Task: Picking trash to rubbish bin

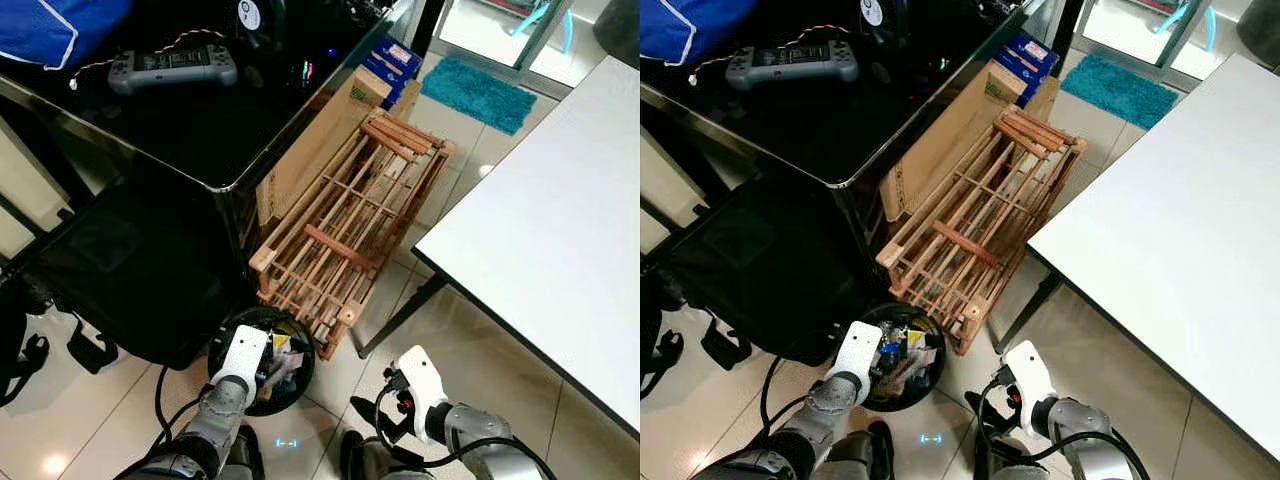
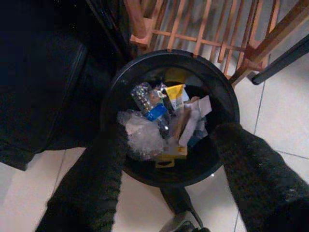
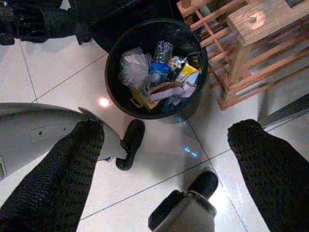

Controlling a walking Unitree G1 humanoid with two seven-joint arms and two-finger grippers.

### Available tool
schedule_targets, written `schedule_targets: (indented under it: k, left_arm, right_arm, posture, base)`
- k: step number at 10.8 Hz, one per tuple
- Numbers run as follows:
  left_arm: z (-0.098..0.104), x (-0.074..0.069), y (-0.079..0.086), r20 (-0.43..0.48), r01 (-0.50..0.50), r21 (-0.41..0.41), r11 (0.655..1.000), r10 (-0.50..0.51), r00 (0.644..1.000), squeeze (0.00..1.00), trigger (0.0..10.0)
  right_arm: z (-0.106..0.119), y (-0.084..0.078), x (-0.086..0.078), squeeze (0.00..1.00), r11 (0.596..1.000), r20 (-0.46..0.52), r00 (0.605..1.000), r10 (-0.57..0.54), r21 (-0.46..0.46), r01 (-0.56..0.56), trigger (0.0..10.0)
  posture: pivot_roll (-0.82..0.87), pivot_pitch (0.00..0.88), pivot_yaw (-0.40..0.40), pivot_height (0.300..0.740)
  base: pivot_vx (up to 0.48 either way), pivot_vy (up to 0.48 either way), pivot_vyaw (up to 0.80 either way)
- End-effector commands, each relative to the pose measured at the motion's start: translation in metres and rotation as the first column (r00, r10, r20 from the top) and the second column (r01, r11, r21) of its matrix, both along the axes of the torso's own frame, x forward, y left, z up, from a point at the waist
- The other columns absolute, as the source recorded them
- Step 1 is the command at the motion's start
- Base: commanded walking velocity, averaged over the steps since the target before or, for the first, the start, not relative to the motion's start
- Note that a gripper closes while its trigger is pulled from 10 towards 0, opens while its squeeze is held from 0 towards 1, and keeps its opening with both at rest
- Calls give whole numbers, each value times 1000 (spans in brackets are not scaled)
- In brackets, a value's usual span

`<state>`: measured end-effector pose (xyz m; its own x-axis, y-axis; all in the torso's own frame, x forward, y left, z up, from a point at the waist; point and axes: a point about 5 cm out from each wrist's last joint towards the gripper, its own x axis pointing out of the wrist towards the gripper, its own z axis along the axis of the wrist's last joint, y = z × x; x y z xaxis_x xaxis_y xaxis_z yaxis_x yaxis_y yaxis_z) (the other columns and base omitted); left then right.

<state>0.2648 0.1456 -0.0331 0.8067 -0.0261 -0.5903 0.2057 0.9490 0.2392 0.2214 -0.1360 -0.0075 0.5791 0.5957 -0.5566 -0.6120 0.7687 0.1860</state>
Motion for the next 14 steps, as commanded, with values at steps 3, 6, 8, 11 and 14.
schedule_targets:
  k: [3, 6, 8, 11, 14]
  left_arm:
    - [-1, -2, 1, 25, -13, 8, 1000, 13, 1000, 0, 10000]
    - [11, 4, 13, 141, -74, -34, 997, 79, 987, 0, 10000]
    - [22, 11, 27, 232, -103, -29, 994, 107, 967, 0, 10000]
    - [50, 29, 33, 391, -113, -14, 994, 109, 914, 0, 10000]
    - [69, 39, 28, 502, -94, -22, 995, 92, 860, 0, 10000]
  right_arm:
    - [-4, -6, 7, 0, 996, 16, 996, -89, -28, 90, 10000]
    - [13, -6, 36, 0, 969, 146, 958, -246, 19, 246, 10000]
    - [18, 4, 46, 0, 975, 180, 959, -220, 28, 219, 10000]
    - [33, 8, 63, 0, 954, 275, 914, -299, 105, 280, 10000]
    - [71, -9, 85, 0, 851, 501, 693, -518, 217, 479, 10000]
  posture:
    - [-83, 214, -43, 740]
    - [-67, 157, -14, 740]
    - [-44, 104, 10, 740]
    - [-34, 84, 29, 740]
    - [-39, 78, 44, 740]
  base:
    - [0, 0, 0]
    - [0, 0, 0]
    - [0, 0, 0]
    - [0, 0, 0]
    - [0, 0, 0]
